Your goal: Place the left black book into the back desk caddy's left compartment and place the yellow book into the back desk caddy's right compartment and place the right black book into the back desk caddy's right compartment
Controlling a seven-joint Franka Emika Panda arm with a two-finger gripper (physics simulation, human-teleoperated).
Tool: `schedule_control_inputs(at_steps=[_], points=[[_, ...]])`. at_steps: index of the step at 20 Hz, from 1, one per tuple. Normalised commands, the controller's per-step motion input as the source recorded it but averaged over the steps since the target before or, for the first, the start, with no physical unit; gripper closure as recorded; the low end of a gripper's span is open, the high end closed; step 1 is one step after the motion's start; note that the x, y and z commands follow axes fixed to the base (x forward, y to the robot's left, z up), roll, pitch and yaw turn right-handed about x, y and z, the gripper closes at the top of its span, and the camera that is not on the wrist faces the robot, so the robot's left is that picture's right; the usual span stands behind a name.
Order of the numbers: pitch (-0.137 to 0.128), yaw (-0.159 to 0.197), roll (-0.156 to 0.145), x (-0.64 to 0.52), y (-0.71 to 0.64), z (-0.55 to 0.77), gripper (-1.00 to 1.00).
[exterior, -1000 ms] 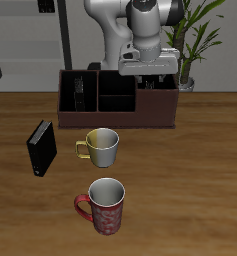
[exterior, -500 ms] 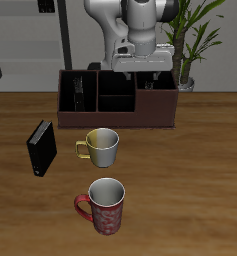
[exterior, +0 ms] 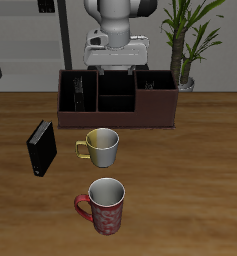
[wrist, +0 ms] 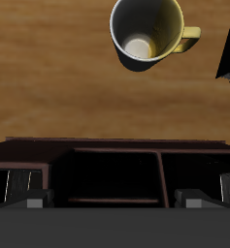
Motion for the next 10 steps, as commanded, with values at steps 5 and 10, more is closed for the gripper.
schedule_control_inputs(at_steps=[5,10], points=[[-0.04,0.009,-0.082,0.26,-1.01,0.23,-1.0],[-0.014,0.032,-0.078,0.23,-0.92,0.14,-1.0]])
